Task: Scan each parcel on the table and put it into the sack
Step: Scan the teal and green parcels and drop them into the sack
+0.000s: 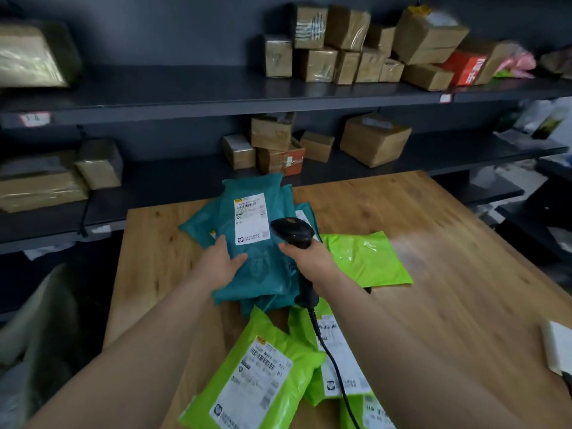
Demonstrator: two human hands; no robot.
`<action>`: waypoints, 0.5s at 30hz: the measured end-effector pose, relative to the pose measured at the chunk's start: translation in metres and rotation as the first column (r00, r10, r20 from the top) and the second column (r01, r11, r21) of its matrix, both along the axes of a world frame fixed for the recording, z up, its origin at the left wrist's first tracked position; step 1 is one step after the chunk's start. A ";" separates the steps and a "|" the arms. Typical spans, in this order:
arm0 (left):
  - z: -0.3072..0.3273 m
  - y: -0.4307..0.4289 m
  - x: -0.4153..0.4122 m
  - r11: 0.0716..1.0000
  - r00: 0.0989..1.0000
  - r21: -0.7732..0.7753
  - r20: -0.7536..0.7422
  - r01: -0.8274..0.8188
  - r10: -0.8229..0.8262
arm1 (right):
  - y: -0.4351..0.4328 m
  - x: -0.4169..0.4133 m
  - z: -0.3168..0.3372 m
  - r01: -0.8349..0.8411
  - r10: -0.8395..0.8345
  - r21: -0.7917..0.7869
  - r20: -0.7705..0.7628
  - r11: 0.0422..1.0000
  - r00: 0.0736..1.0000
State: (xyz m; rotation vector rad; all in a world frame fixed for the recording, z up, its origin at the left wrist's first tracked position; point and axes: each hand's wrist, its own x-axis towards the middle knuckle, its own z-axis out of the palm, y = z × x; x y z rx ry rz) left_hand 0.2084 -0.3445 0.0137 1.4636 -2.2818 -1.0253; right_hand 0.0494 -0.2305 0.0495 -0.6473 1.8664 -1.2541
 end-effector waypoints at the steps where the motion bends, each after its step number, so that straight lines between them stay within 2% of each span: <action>1: -0.002 -0.001 -0.004 0.999 0.999 0.018 -0.024 -0.028 0.029 | -0.005 -0.002 -0.004 -0.026 0.025 0.004 0.036 1.000 0.999; 6: 0.001 0.008 -0.021 0.976 0.940 0.127 -0.273 -0.175 0.204 | -0.017 -0.020 -0.015 -0.077 0.076 0.003 0.170 0.997 0.982; 10: 0.014 0.032 -0.029 0.948 0.869 0.205 -0.388 -0.245 0.308 | -0.001 -0.041 -0.012 -0.101 0.104 -0.023 0.217 0.995 0.971; 13: 0.022 0.057 -0.036 0.917 0.812 0.279 -0.438 -0.285 0.386 | 0.025 -0.058 -0.002 -0.129 0.142 -0.075 0.212 0.989 0.967; 15: 0.029 0.075 -0.043 0.882 0.737 0.376 -0.504 -0.283 0.451 | 0.048 -0.070 0.005 -0.169 0.185 -0.110 0.158 0.979 0.970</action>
